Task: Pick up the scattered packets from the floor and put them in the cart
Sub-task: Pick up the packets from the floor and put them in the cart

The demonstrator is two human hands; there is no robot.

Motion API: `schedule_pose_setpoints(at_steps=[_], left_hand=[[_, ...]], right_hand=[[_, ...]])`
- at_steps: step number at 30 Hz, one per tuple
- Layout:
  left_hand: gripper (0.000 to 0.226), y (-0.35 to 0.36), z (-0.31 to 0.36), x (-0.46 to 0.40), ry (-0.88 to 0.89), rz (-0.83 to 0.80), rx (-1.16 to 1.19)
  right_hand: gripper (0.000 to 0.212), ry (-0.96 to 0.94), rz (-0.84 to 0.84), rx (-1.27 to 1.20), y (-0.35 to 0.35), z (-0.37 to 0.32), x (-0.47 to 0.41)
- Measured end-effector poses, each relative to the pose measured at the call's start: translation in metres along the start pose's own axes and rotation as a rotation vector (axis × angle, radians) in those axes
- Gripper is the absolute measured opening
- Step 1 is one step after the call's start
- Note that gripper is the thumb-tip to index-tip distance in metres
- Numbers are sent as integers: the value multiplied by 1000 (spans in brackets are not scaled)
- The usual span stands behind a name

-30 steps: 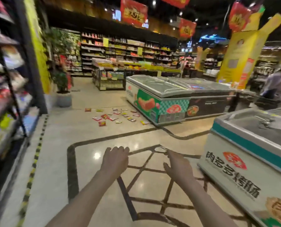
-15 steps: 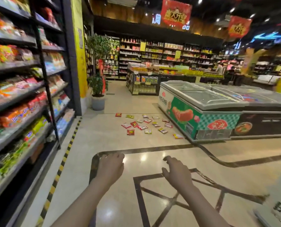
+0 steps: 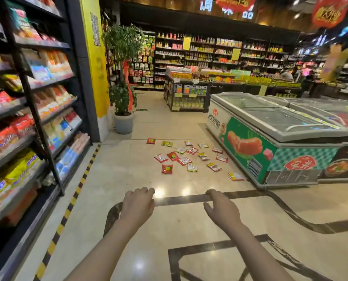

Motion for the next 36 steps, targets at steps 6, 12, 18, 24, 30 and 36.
schedule_pose_setpoints(at_steps=[6, 12, 18, 24, 30, 36], left_hand=[[32, 63, -41, -147, -22, 19, -103], [36, 145, -95, -274, -8, -8, -141], [24, 232, -159, -420, -78, -66, -73], [24, 311, -205, -576, -44, -148, 21], [21, 404, -241, -701, 16, -186, 63], [36, 509, -268, -864, 87, -254, 0]], right_hand=[[35, -25, -61, -32, 53, -10, -166], [35, -32, -101, -29, 123, -17, -308], [36, -3, -114, -43, 203, -33, -473], [38, 61, -147, -52, 267, -50, -633], [44, 146, -218, -61, 347, -37, -759], [45, 260, -275, -102, 441, -4, -901]])
Point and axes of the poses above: each hand's wrist, its own x-axis away from the middle knuckle, its own y-axis out of the palm, z = x × y, the point moved 10 cm from there along -x, towards the middle knuckle, and after that the axes turned 11 degrees about z, right-handed, at the moved point
